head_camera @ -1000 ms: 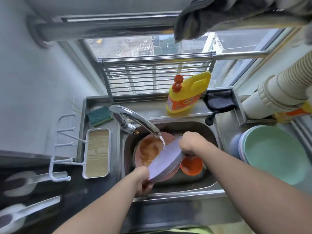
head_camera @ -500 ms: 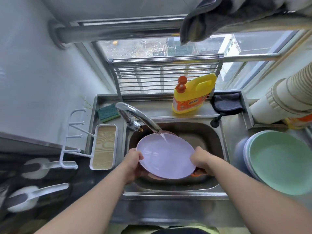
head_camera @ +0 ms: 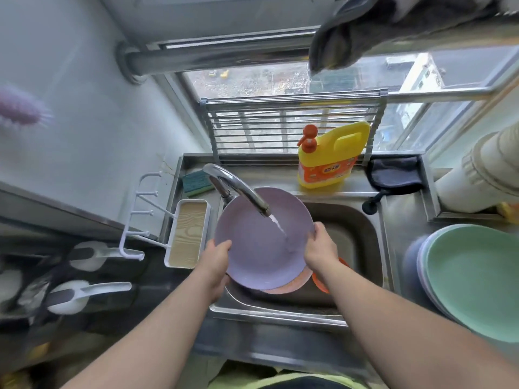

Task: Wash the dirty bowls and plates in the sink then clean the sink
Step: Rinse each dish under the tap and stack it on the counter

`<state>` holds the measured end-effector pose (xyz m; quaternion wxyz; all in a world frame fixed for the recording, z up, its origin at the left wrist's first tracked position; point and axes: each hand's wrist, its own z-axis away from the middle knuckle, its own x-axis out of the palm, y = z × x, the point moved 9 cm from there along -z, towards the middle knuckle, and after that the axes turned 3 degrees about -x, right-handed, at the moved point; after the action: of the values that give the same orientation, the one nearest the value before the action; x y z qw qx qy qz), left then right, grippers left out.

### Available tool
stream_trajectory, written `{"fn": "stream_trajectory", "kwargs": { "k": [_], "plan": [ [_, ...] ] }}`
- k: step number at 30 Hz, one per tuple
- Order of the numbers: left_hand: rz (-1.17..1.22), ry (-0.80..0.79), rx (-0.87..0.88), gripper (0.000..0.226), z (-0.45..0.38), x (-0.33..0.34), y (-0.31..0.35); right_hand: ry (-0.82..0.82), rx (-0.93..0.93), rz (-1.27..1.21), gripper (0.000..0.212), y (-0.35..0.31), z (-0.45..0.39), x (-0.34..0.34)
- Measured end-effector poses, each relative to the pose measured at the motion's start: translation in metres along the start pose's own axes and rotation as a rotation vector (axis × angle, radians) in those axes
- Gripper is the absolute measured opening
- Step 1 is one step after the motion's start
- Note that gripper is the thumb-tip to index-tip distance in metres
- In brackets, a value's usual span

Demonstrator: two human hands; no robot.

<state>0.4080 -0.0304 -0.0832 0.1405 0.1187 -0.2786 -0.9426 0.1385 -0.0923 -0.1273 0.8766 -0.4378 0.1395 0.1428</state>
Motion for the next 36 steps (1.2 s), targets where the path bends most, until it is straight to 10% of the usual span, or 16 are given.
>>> {"fn": "stream_trajectory", "kwargs": {
  "k": [12,22,27,33,36],
  "plan": [
    [0.304,-0.207,-0.380,0.063,-0.010,0.119,-0.061,0.307,-0.678,0.494,0.031,-0.110,0.045,-0.109],
    [0.005,-0.365,-0.409,0.034,-0.011,0.088,-0.060,-0.090,-0.117,0.434,0.017,-0.047,0.045,-0.116],
    [0.094,-0.369,-0.555,0.034,-0.046,0.035,-0.054,-0.307,0.077,-0.050,0.032,-0.029,0.065,-0.074],
    [0.321,-0.477,-0.649,0.044,-0.057,0.035,-0.064,-0.208,-0.201,0.110,0.009,-0.044,0.064,-0.060],
    [0.353,-0.455,-0.649,0.052,-0.057,0.042,-0.074,-0.108,-0.228,0.193,0.034,-0.048,0.058,-0.054]
  ]
}}
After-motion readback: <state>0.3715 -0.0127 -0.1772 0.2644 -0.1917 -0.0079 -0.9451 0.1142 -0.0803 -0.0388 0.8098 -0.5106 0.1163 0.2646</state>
